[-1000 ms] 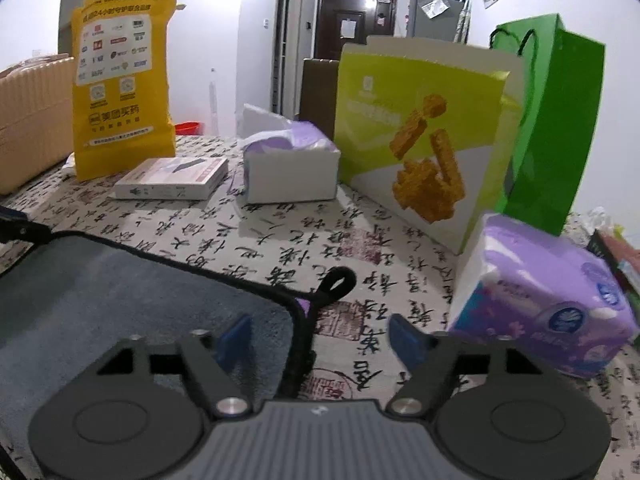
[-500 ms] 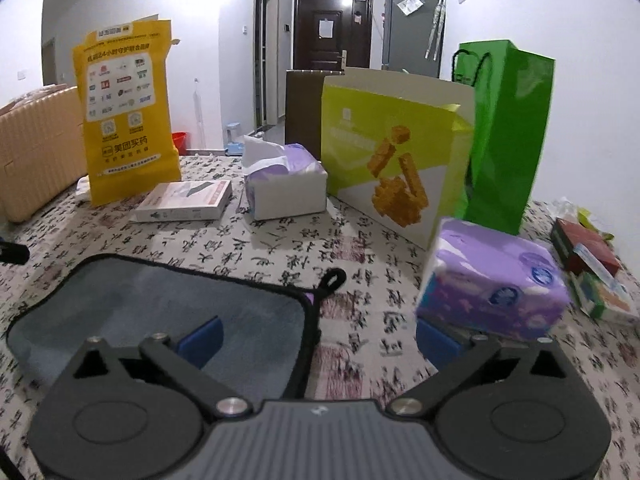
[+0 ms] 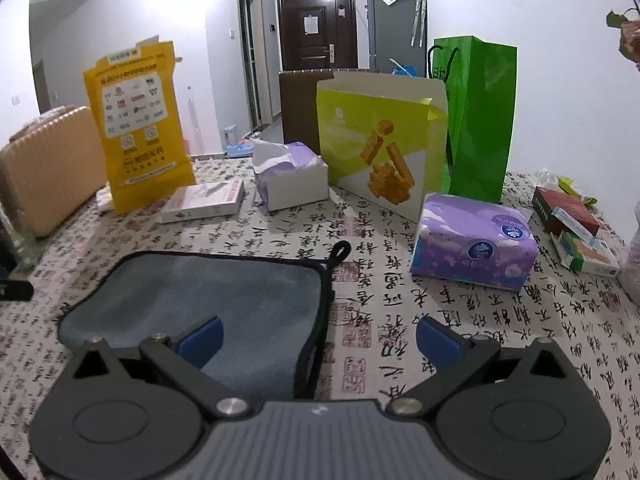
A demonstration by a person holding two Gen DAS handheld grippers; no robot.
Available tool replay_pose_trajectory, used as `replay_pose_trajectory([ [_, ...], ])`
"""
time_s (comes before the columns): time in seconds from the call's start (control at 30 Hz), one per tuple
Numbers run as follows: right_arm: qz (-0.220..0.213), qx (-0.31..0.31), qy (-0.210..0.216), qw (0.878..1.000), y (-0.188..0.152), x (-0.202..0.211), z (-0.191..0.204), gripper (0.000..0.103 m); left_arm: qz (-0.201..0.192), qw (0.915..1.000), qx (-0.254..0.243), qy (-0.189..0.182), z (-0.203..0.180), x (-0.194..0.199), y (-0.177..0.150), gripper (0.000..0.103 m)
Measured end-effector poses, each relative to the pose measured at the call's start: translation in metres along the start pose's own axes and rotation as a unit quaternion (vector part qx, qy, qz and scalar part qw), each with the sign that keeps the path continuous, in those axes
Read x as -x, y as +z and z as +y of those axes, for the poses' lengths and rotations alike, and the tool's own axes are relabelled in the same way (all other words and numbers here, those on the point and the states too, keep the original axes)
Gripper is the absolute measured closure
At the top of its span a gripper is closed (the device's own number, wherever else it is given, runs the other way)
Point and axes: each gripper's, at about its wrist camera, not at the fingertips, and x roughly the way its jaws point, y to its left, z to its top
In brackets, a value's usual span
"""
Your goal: Fold towel
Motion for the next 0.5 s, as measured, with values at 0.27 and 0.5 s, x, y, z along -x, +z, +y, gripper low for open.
replay_pose_trajectory([
  [0.27, -0.002, 0.005, 0.015, 1.000, -0.013, 0.026, 0.011, 0.000, -0.004, 0.9999, -0.011, 0.003, -0.014, 0.027, -0.019, 0.000],
  [0.5, 0.000, 0.007, 0.027, 1.000, -0.024, 0.047, 0.016, 0.000, -0.006, 0.9998, -0.017, -0.001, -0.022, 0.045, -0.035, 0.000],
])
